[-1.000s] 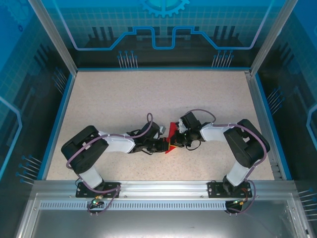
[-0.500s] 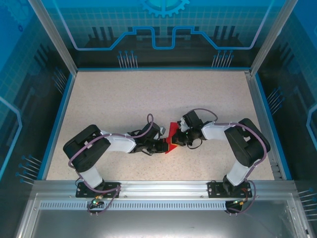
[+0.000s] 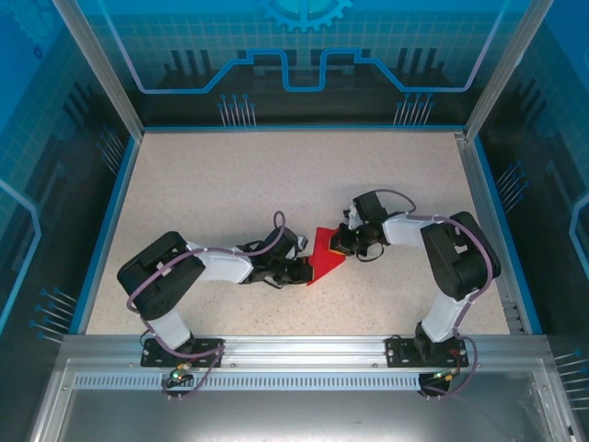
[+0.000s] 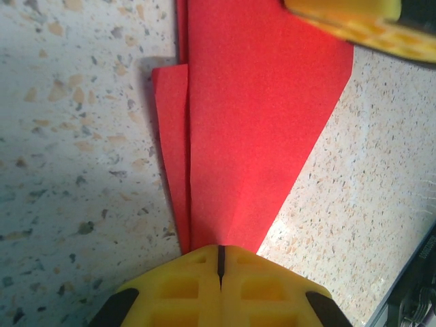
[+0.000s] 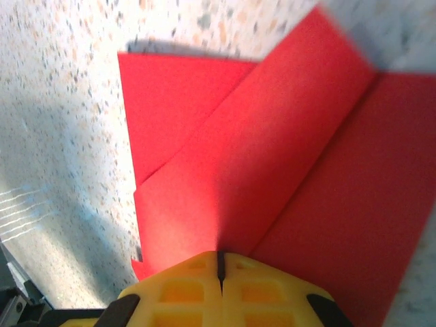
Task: Fold a paper plane with a square sheet of paper (pick it up from the middle)
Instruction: Fourth fold the wing at the center of the table.
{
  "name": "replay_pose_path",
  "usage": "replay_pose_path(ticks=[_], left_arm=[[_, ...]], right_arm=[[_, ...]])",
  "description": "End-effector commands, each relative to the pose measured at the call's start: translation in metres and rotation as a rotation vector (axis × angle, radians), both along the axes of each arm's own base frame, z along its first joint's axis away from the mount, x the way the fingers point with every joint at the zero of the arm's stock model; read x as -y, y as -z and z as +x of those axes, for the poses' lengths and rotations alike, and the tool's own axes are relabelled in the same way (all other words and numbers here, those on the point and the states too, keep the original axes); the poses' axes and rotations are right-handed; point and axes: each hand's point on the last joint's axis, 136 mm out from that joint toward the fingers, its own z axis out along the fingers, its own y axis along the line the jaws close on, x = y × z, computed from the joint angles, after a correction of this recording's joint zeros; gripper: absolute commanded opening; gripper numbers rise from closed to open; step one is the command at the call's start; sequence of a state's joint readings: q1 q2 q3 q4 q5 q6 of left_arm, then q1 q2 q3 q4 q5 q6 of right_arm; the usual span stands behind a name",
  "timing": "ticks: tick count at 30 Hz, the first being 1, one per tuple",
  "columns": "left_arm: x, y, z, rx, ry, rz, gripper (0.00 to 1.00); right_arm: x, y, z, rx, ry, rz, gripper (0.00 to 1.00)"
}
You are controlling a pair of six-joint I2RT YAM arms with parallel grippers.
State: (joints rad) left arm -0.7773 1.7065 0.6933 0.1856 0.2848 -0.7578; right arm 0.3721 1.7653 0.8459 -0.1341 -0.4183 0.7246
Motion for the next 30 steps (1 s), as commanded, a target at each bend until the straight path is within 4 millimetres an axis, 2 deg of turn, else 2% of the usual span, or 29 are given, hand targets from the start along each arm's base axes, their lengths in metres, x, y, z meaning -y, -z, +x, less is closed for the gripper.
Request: replay_pose_path(ticks=[1,5,8,13,18,22,30], left_arm=[[-0.034,0.038,-0.04,-0.166,0.031,0.17,0.0],[-0.032,0.037,-0.037,-0.161,0.028,0.168,0.0],[-0.03,0.037,-0.036,-0.16,0.024,0.165,0.0],[-0.031,0.038,-0.035,-0.163,0.016,0.164,0.0],[-0.029,0.038,-0.035,-0.163,0.017,0.163,0.0],[-0.03,0.039,-0.036,-0.165,0.017,0.165,0.0],[-0.032,0.039,-0.037,-0.171,0.014,0.171,0.0]], right_arm=[[0.032,0.002,0.031,0.078,0.092,-0.109,0.04],[0.018,-0.03,0.027,0.155,0.06,-0.015,0.05],[-0.004,-0.04,0.005,0.165,-0.005,0.027,0.05],[-0.032,-0.027,-0.034,0.112,-0.077,0.053,0.05],[-0.048,-0.014,-0.055,0.074,-0.139,0.057,0.04],[-0.055,-0.008,-0.062,0.064,-0.175,0.088,0.04],[-0.05,0.01,-0.058,0.044,-0.18,0.029,0.04]])
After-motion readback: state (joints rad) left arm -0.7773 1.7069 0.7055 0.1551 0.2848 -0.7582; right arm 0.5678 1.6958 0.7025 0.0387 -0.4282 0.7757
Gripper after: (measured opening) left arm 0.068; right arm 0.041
